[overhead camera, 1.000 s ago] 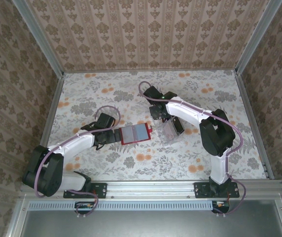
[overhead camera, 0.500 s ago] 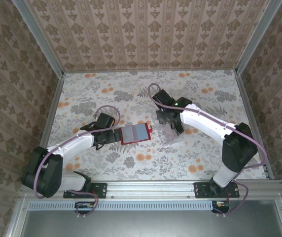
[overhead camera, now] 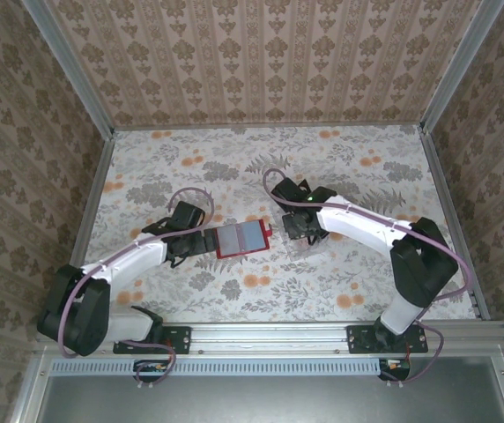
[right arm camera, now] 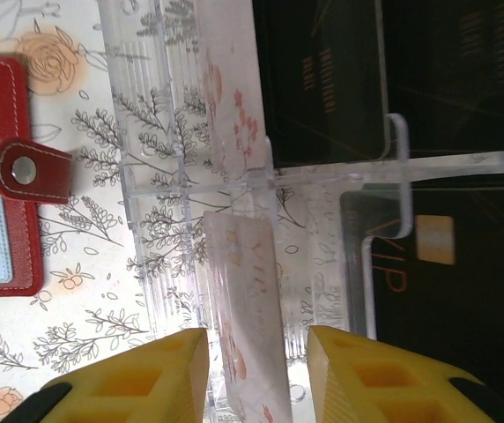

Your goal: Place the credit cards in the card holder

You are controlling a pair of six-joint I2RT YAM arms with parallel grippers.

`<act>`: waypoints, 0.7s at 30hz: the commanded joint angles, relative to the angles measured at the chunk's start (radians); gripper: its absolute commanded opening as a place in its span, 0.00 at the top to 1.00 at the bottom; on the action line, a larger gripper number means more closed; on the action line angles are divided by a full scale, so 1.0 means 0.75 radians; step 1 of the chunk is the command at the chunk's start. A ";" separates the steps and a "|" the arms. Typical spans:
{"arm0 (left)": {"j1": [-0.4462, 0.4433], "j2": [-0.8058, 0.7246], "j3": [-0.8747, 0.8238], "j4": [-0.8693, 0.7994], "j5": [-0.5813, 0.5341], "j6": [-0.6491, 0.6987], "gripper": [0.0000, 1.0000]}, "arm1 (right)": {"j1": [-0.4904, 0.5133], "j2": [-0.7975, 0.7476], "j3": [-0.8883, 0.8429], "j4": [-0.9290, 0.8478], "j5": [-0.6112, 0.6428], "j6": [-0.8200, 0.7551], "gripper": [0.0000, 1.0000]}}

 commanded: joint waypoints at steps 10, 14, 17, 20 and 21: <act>0.001 -0.027 -0.010 -0.006 0.004 -0.014 0.00 | 0.024 0.040 0.007 -0.007 -0.056 0.019 0.75; 0.001 -0.027 -0.011 -0.005 0.006 -0.014 0.00 | 0.023 0.035 0.006 -0.011 -0.049 0.015 0.83; 0.001 -0.029 -0.012 -0.007 0.006 -0.015 0.00 | 0.022 0.044 0.008 -0.017 -0.051 0.009 0.91; 0.001 -0.032 -0.013 -0.009 0.006 -0.016 0.00 | 0.022 0.037 0.019 -0.023 -0.053 -0.001 1.00; 0.001 -0.034 -0.011 -0.011 0.006 -0.011 0.00 | 0.022 0.031 0.026 -0.029 -0.053 -0.005 1.00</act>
